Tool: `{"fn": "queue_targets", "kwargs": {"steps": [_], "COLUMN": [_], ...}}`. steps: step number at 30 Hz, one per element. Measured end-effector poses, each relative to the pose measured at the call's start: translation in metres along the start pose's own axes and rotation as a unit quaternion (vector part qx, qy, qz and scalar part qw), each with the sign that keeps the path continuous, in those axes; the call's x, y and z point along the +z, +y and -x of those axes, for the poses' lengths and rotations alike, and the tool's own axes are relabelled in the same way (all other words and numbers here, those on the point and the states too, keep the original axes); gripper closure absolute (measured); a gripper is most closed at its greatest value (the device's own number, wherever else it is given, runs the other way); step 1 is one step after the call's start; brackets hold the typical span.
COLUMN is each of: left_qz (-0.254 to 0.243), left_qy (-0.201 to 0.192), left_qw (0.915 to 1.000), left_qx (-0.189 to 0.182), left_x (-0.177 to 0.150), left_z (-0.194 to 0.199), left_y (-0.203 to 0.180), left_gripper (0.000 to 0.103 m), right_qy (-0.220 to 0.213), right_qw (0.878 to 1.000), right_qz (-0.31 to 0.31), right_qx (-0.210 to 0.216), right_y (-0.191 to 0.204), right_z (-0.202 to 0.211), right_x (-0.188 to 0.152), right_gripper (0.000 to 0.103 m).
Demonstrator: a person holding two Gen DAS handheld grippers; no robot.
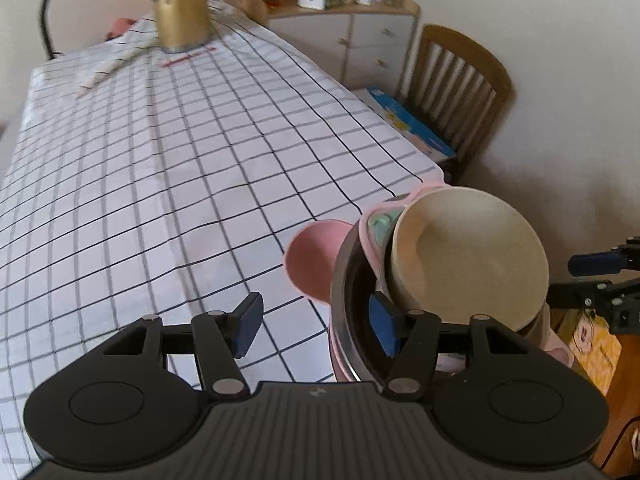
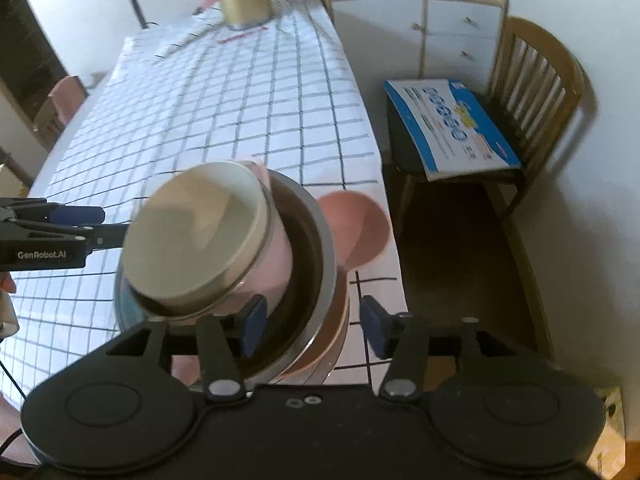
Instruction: Organize plates and bowls
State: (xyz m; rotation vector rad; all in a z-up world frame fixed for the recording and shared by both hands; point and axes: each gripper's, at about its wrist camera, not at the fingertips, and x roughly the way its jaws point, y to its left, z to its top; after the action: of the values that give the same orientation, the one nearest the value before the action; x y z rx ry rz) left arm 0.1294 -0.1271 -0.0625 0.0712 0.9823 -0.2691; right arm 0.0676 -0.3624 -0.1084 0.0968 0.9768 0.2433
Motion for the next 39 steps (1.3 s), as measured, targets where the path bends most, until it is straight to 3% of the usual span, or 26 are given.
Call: {"fn": "queue_targets", "kwargs": {"steps": [11, 15, 25, 31, 35, 39], "left_qz": [0.043, 0.054, 0.086, 0.106, 0.123, 0.137], "left_qy": [-0.054, -0.074, -0.113, -0.128, -0.146, -0.155], "left_qw": [0.9969, 0.9948, 0.9887, 0.9848, 0.9796, 0.9758], "left_qx": [0.038, 0.044, 0.048, 0.05, 0.062, 0.07], "left_x": [-0.028, -0.037, -0.056, -0.068, -0.076, -0.084], "left_z": [0.059, 0.078, 0.112, 0.124, 0.136, 0.147], "left_y": [-0.036, -0.053, -0.08, -0.085, -0.084, -0.083], "left_gripper": [0.045, 0.03, 0.023, 0.022, 0.0, 0.0], "right_qy": [-0.052, -0.068, -0.139, -0.159, -0.172, -0.194], "right_qw": [0.995, 0.991, 0.976, 0.972, 0.97, 0.967], "right_qz": [0.08, 0.103, 0.154, 0.153, 0.149, 0.146], "right_qx": [0.042, 0.055, 0.07, 0.079, 0.086, 0.081], "right_y": [0.005, 0.007, 0.011, 0.011, 0.014, 0.018], "right_z": [0.039, 0.052, 0.089, 0.101, 0.108, 0.116], "right_x": [-0.008, -0.014, -0.028, -0.034, -0.04, -0.047], "right_gripper": [0.025, 0.022, 0.005, 0.001, 0.0, 0.0]}}
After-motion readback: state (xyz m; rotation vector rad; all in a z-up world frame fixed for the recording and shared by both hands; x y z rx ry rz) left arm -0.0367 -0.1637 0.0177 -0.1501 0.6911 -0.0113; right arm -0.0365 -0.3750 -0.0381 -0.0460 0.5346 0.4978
